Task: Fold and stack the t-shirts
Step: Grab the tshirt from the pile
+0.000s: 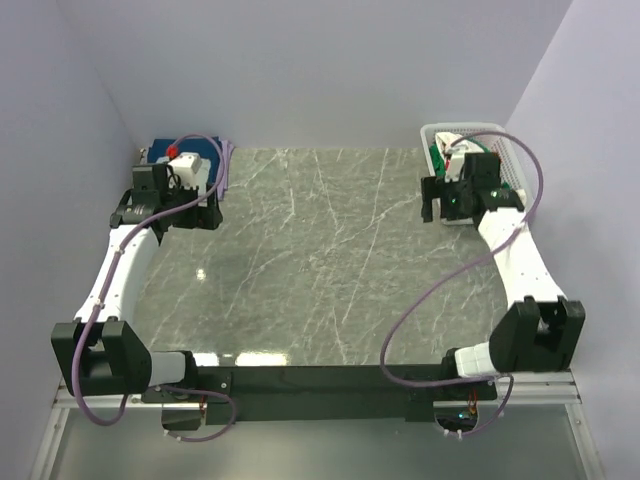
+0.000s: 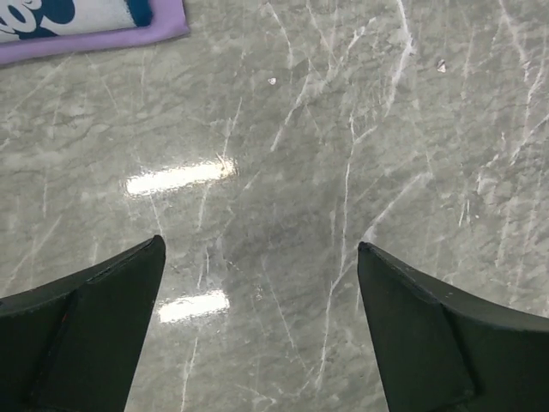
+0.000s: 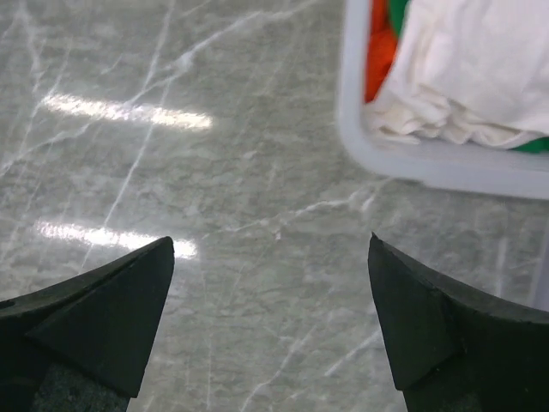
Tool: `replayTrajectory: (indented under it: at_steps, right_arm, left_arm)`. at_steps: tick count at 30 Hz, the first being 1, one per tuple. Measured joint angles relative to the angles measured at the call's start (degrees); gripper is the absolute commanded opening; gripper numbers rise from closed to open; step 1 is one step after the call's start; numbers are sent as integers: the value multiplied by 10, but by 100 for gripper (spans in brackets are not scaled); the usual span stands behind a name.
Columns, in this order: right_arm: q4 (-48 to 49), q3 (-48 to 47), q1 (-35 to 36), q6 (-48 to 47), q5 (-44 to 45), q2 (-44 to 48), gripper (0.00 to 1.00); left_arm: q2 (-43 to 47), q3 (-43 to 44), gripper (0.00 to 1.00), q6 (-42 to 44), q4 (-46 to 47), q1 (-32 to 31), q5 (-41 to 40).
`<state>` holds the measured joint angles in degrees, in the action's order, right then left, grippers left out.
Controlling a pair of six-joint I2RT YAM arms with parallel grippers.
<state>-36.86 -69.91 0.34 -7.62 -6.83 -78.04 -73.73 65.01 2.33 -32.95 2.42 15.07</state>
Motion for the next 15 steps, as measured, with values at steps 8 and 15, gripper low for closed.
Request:
replayTrajectory:
  at_steps: [8,15]
  right_arm:
    - [-43,-304,-98,-20,-9,-249,100]
    - [-75,-558,-129,-30,17,-468,100]
  left_arm:
    - [-58,102,99,7,8,-4,-16]
    - [-76,133,99,7,26,-4,-14]
